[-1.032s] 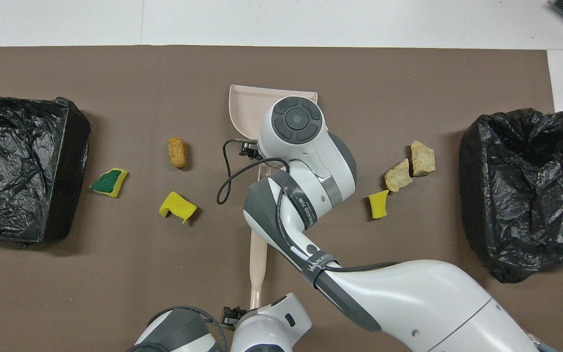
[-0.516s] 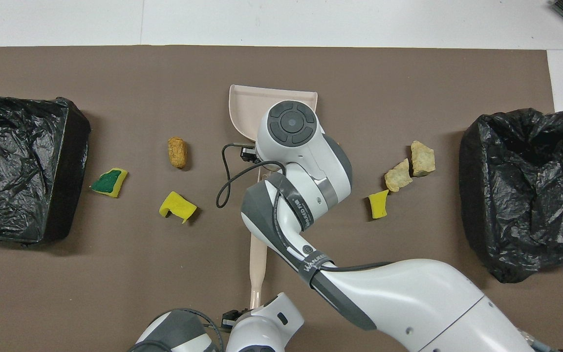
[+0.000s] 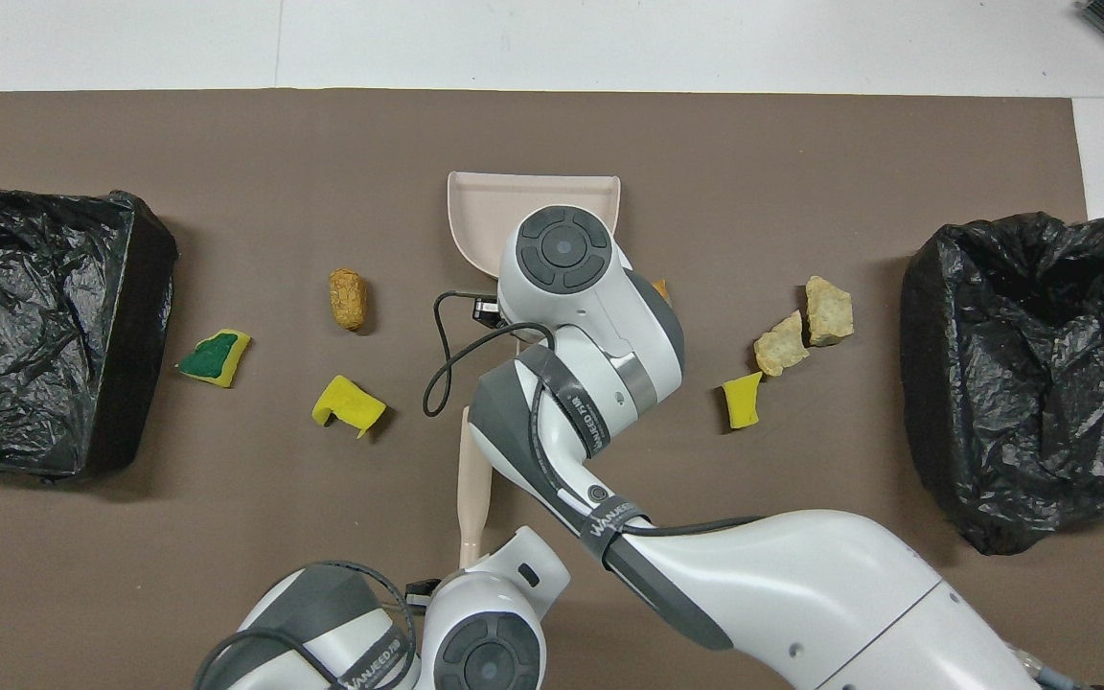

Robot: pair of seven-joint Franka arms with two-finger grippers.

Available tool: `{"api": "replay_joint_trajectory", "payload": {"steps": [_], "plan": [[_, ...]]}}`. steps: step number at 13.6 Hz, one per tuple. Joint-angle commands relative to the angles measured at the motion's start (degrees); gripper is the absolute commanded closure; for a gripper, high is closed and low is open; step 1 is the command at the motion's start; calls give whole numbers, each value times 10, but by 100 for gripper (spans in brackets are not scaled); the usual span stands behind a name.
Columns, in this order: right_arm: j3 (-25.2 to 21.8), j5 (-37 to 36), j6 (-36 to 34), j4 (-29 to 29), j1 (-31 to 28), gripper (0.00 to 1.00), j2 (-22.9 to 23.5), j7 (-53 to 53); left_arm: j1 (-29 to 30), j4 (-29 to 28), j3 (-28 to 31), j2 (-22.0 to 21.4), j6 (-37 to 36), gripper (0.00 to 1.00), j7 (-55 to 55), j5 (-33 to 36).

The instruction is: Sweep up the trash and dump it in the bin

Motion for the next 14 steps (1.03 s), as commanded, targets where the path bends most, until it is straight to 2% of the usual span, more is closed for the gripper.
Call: {"api": "replay_joint_trajectory", "payload": {"steps": [1,4,5,7,10,12,14], "plan": [[3,-12,-43,23,-10,100,-7,6,57,19,-3,-44,-79,100,3,24],[1,-9,-53,24,-24,100,-34,-22,127,19,-3,-99,-133,100,76,26],[2,-3,-53,19,-34,100,-52,-41,144,19,-2,-104,-147,100,78,45],[2,-1,-85,15,-47,100,-79,-110,192,17,-4,-104,-152,100,79,97],[3,1,-131,8,-68,100,-107,-235,263,11,-4,-100,-142,100,84,109],[3,12,-160,8,-75,100,-112,-338,284,-4,-4,-77,-133,100,84,152],[3,28,-164,-17,-91,100,-123,-437,329,-9,-5,-58,-104,100,86,161]]}}
